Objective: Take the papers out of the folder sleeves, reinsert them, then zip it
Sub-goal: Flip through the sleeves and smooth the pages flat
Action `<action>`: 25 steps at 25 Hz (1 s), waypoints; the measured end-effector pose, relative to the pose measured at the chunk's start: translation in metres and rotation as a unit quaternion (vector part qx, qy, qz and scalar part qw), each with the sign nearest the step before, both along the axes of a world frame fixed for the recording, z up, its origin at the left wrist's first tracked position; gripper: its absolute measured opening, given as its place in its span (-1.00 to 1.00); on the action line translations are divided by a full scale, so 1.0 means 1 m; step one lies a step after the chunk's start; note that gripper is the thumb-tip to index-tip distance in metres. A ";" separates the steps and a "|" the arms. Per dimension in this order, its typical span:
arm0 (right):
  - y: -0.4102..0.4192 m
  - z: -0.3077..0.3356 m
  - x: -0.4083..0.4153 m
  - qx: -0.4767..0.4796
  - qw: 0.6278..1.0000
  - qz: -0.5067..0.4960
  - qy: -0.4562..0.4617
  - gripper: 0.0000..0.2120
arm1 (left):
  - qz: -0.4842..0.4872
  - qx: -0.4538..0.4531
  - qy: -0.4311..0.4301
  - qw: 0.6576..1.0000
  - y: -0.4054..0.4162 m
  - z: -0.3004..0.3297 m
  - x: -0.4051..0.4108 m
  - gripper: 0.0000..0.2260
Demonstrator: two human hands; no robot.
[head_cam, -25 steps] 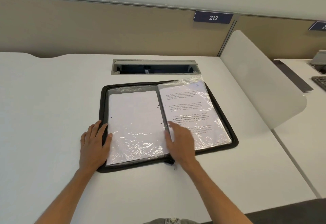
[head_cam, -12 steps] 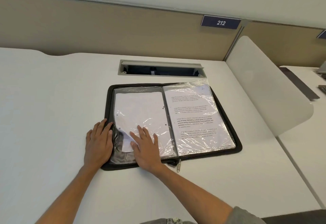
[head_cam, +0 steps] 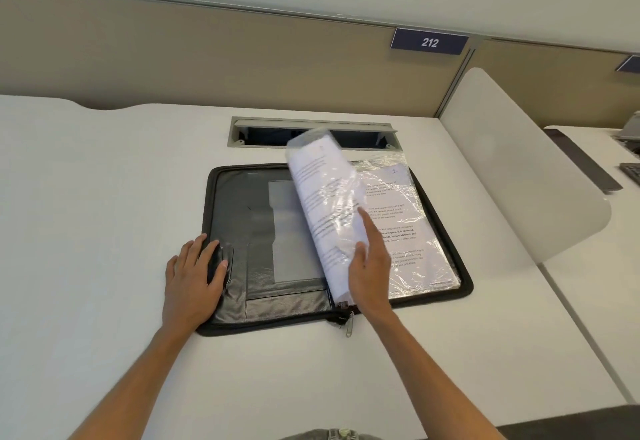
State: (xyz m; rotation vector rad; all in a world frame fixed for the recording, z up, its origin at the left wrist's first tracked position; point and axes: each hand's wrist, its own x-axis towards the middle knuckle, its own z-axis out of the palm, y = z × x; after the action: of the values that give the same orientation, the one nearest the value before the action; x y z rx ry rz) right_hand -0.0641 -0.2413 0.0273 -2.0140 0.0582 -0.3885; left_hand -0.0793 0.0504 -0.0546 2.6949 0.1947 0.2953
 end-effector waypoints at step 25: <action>-0.133 -0.065 -0.008 -0.363 0.892 -0.120 0.242 -0.41 | 0.116 -0.041 -0.026 0.992 -0.001 0.007 -0.006 -0.63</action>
State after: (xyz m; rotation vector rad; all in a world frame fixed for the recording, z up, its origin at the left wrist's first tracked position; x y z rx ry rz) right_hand -0.0725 -0.3741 -0.0376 -2.8239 0.5479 -0.0356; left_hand -0.0853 0.0490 -0.0478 2.5812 0.4955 0.4165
